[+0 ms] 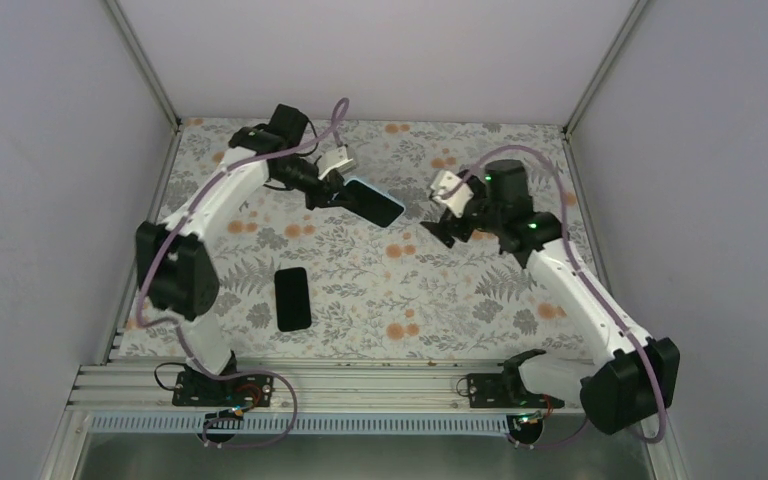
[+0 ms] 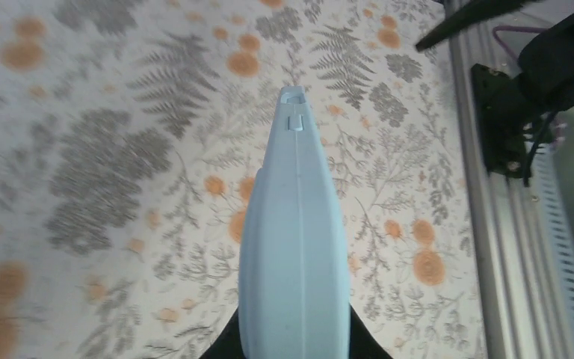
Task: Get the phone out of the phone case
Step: Pick up the phone at the center of the board, then remove the phone case from the phone.
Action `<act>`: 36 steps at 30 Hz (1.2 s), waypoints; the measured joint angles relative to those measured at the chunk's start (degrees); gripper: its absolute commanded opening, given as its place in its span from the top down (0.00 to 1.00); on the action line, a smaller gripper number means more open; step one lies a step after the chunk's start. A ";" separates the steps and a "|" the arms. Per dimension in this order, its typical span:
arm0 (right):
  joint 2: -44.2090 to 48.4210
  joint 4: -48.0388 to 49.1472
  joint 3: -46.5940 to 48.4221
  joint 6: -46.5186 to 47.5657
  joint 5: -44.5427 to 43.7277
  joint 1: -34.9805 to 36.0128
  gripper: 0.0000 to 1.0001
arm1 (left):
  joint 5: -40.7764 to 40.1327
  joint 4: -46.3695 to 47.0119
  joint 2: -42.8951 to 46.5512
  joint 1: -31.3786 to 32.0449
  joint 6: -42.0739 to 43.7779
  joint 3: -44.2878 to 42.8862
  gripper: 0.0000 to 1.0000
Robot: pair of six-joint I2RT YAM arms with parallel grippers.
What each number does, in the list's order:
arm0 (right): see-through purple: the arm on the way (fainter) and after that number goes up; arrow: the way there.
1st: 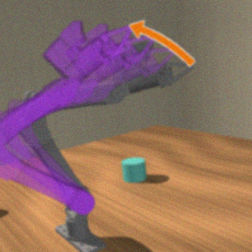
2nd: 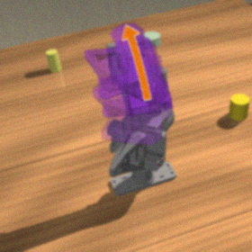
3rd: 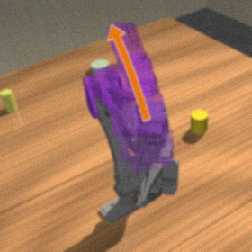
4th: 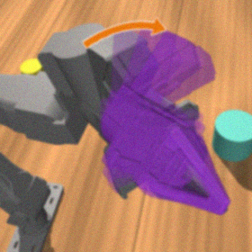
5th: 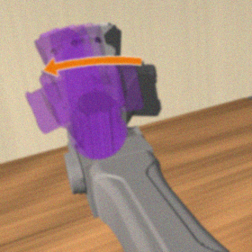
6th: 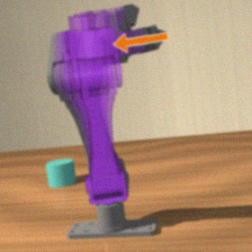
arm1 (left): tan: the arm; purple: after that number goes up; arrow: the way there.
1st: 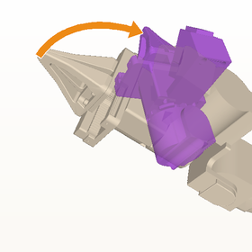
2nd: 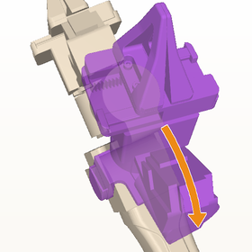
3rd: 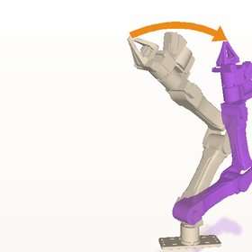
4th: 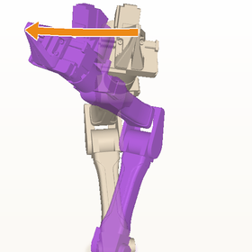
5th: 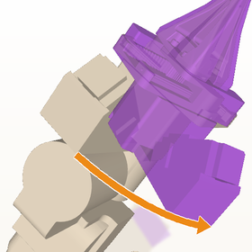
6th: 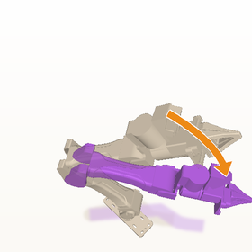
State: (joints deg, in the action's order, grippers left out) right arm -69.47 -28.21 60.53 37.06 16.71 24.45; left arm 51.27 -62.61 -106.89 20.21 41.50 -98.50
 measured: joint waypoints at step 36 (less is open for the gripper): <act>-14.05 4.13 4.61 0.39 17.77 -8.76 0.13 | -10.19 14.58 12.44 6.51 1.20 10.56 0.98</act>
State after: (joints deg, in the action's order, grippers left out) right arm -83.53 -24.08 65.14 37.45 34.48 15.68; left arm 41.08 -48.03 -94.45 26.72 42.70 -87.94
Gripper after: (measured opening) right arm 0.873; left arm 0.113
